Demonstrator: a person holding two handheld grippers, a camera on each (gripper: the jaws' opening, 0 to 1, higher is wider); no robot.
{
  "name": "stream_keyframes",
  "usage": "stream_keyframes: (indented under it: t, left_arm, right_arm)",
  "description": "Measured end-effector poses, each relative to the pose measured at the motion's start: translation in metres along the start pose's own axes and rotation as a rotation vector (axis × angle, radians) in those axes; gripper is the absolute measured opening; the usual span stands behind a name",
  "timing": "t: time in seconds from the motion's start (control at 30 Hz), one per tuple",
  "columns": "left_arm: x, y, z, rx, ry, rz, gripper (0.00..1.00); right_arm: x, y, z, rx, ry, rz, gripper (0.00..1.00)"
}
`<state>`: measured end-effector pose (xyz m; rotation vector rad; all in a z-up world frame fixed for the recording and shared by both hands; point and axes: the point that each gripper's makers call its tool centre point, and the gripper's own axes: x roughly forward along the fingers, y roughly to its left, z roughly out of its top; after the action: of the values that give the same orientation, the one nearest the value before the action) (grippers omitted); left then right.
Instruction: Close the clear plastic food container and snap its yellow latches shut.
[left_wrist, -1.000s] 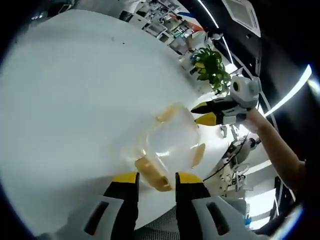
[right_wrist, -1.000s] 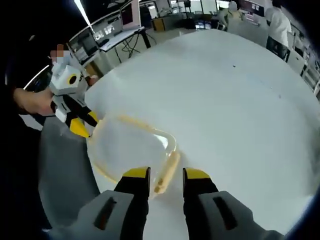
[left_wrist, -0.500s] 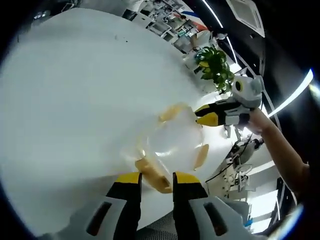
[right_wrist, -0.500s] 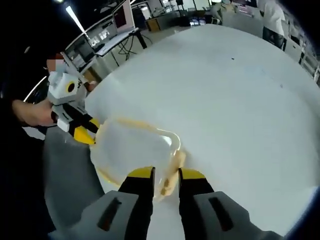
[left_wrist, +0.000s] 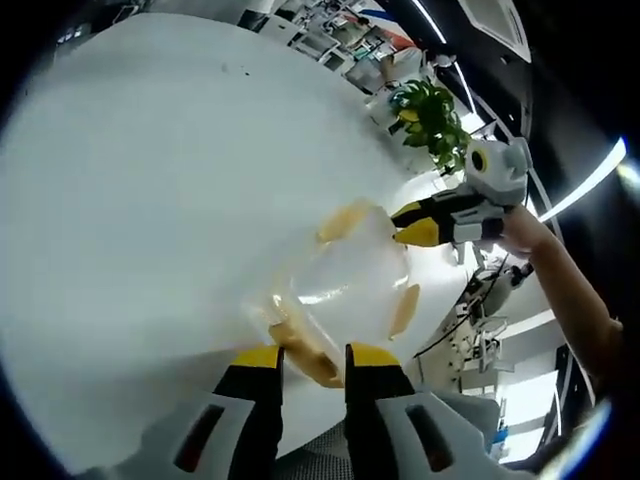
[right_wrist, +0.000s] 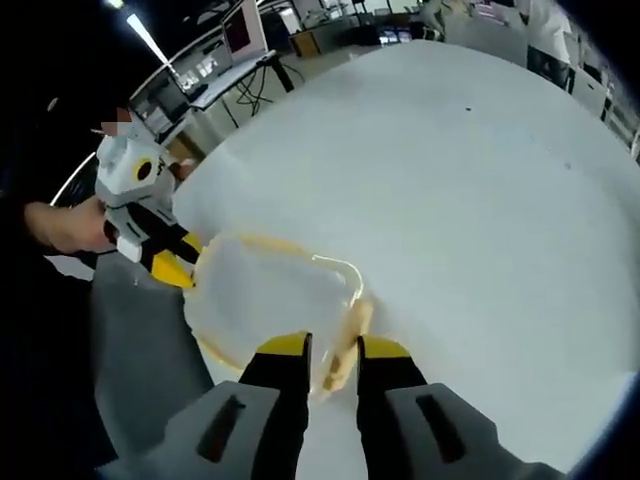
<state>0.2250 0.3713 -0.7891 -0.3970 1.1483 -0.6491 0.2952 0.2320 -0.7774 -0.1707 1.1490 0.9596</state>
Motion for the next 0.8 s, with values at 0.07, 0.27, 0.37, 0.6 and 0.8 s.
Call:
stream_keyframes:
  t: [0.07, 0.27, 0.37, 0.6, 0.8]
  left_arm:
    - [0.001, 0.000, 0.000, -0.003, -0.007, 0.003, 0.14]
    - [0.002, 0.000, 0.001, -0.006, -0.015, 0.012, 0.14]
    - [0.003, 0.000, 0.003, -0.006, 0.000, 0.012, 0.14]
    - [0.000, 0.002, 0.004, -0.005, -0.027, 0.003, 0.15]
    - [-0.001, 0.005, 0.012, 0.010, -0.063, 0.014, 0.15]
  right_arm:
    - [0.001, 0.001, 0.000, -0.018, 0.002, 0.006, 0.14]
    - [0.004, 0.002, -0.003, 0.034, 0.040, 0.011, 0.13]
    - [0.003, 0.000, -0.004, 0.071, 0.001, 0.032, 0.13]
    - [0.001, 0.006, -0.008, 0.091, -0.014, 0.021, 0.13]
    - [-0.001, 0.008, -0.014, 0.131, -0.003, 0.025, 0.13]
